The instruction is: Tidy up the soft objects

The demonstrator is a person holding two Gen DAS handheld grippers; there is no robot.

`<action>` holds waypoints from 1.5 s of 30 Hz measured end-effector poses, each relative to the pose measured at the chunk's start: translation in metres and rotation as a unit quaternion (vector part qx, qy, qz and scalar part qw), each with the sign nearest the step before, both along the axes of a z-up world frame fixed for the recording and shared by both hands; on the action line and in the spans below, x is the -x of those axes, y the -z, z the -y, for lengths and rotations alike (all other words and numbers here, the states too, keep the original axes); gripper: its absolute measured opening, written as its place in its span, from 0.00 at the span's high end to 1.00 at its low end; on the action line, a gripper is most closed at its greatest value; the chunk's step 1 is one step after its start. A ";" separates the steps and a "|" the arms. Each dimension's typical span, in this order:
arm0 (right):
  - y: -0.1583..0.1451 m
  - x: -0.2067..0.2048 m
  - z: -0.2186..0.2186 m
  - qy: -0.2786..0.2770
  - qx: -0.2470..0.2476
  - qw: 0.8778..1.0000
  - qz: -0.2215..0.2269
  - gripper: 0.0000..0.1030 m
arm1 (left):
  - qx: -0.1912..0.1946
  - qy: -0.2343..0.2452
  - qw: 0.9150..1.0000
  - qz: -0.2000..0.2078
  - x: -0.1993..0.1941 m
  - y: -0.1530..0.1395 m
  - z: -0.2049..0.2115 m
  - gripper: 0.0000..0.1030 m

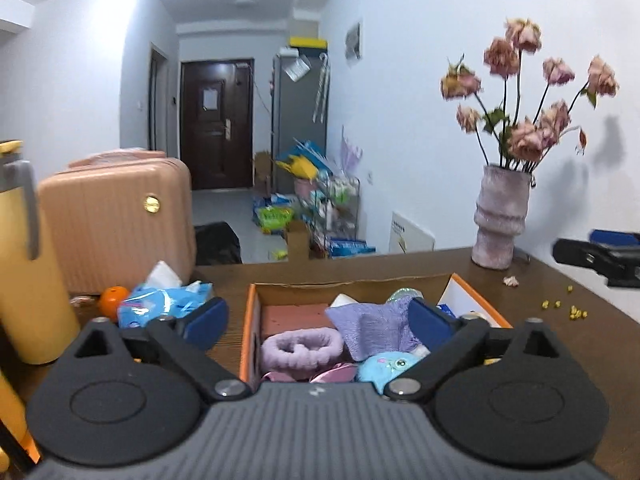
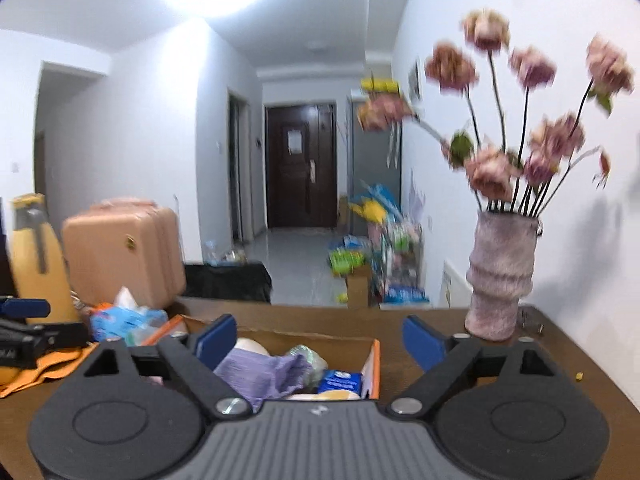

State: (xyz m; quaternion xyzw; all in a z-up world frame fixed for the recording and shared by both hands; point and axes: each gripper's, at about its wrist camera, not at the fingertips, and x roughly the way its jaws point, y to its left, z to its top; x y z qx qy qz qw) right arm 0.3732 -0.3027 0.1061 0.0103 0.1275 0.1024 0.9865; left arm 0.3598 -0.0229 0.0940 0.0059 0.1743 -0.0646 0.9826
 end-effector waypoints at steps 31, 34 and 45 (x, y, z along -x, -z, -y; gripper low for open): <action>0.055 0.240 -0.043 0.003 -0.008 0.999 0.053 0.02 | -0.001 -0.026 0.997 0.075 0.230 0.036 -0.021 0.00; 0.070 0.270 -0.045 0.008 -0.014 0.999 0.046 0.02 | 0.005 -0.035 0.996 0.080 0.260 0.043 -0.026 0.00; 0.092 0.360 -0.059 -0.023 0.022 0.998 0.062 0.01 | -0.008 -0.049 0.997 0.063 0.339 0.076 -0.028 0.00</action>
